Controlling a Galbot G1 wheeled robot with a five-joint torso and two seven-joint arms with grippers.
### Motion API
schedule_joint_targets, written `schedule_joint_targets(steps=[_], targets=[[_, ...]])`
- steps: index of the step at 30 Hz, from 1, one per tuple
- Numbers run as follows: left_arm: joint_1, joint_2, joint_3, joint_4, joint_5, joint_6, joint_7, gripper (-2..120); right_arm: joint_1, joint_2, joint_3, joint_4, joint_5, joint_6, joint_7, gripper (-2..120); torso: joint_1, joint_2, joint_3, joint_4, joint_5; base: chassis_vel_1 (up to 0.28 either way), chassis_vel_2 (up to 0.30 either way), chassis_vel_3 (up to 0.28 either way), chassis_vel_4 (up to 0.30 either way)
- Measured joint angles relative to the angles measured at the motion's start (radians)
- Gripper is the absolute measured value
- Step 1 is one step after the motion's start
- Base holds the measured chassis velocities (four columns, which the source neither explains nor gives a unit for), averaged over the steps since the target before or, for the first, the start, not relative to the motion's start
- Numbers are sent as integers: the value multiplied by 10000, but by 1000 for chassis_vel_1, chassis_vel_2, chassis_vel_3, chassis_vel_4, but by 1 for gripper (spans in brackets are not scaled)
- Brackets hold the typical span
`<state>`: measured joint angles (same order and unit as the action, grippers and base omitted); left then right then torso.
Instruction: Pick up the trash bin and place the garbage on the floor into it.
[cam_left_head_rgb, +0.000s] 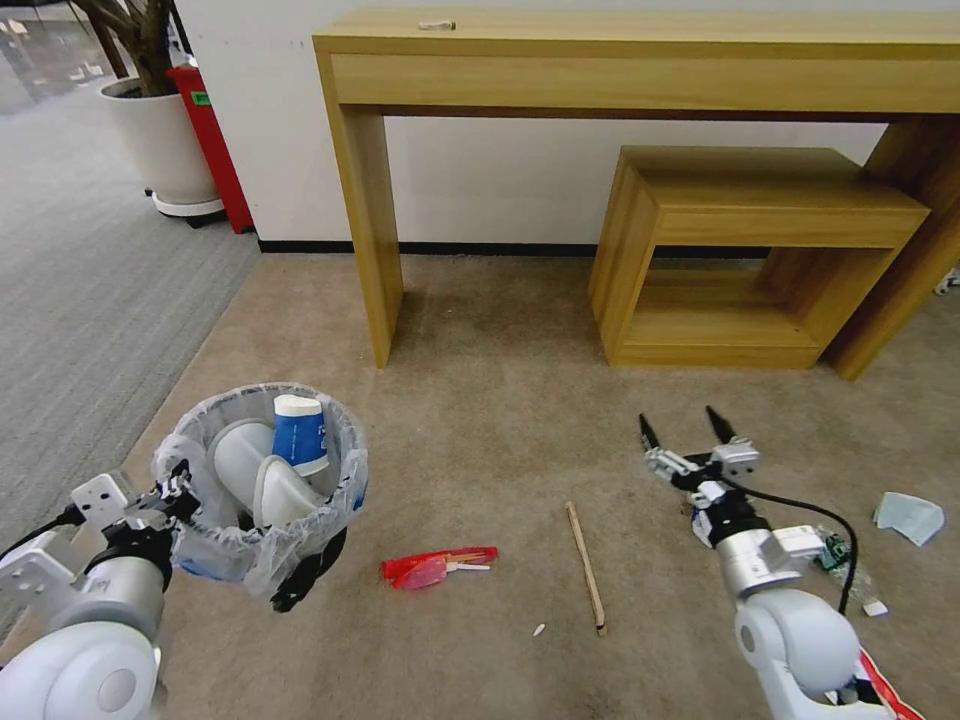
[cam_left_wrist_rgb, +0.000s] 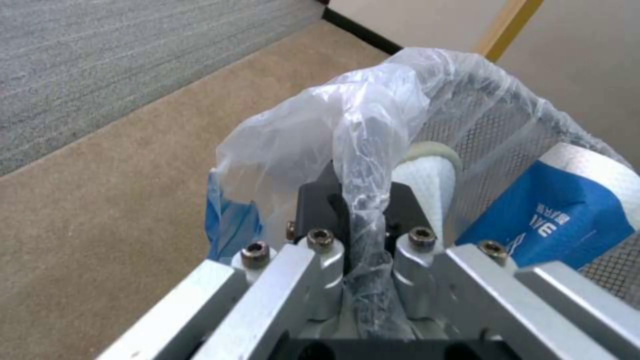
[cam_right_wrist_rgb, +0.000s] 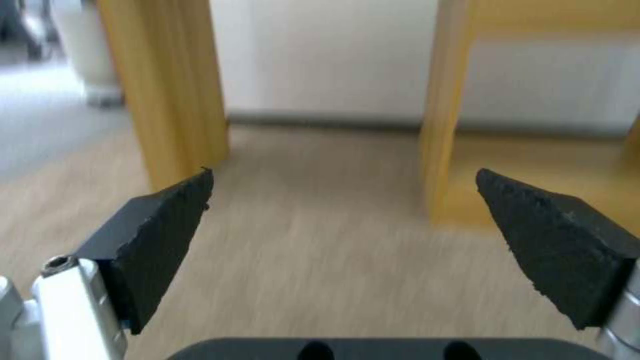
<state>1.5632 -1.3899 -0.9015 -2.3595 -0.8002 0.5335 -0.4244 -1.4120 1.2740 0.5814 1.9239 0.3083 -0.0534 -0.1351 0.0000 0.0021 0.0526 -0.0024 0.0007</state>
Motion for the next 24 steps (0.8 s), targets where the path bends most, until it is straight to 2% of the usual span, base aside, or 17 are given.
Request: schedule_joint_targets(steps=[1,2,4,5,7,9,10,12,17,19,24], targets=[[23,4,34,-17,32,0,0,3,70,-33,-146,-117,54,-425,28,100,-1,0,0,0,-1,0,0,0,0],[23,4,34,-17,32,0,0,3,70,-33,-146,-117,54,-425,28,100,-1,0,0,0,-1,0,0,0,0],[39,4,99,-59,85,-1,0,3,279,-107,-537,-457,254,-1275,266,100,0,0,0,0,0,0,0,0,0],[39,4,99,-59,85,-1,0,3,279,-107,-537,-457,254,-1275,266,100,0,0,0,0,0,0,0,0,0],[50,-5,181,-83,160,-2,0,3,572,-180,-993,-704,639,-2596,1123,100,0,0,0,0,0,0,0,0,0],[53,-7,194,-84,170,-2,0,3,619,-192,-1065,-740,715,-2872,1280,100,0,0,0,0,-1,0,0,0,0],[63,-11,226,-86,197,-2,-3,3,851,-243,-1314,-942,948,-4002,1775,100,0,0,1,0,0,0,0,0,0],[64,0,209,-78,201,-8,-4,3,1215,-297,-1449,-1386,829,-4952,1922,100,0,0,0,-1,0,0,0,0,0],[64,39,140,-6,194,-29,-4,3,1595,-323,-1480,-2086,559,-5530,1921,100,0,-1,1,-1,0,0,0,0,0],[41,51,144,75,193,-39,-4,3,1837,-315,-1494,-2750,690,-5742,1840,100,0,0,1,0,0,0,0,0,0],[-128,28,334,177,227,-40,-17,3,2110,-186,-1623,-3699,947,-5800,1620,100,0,0,0,-1,0,0,0,0,0]])
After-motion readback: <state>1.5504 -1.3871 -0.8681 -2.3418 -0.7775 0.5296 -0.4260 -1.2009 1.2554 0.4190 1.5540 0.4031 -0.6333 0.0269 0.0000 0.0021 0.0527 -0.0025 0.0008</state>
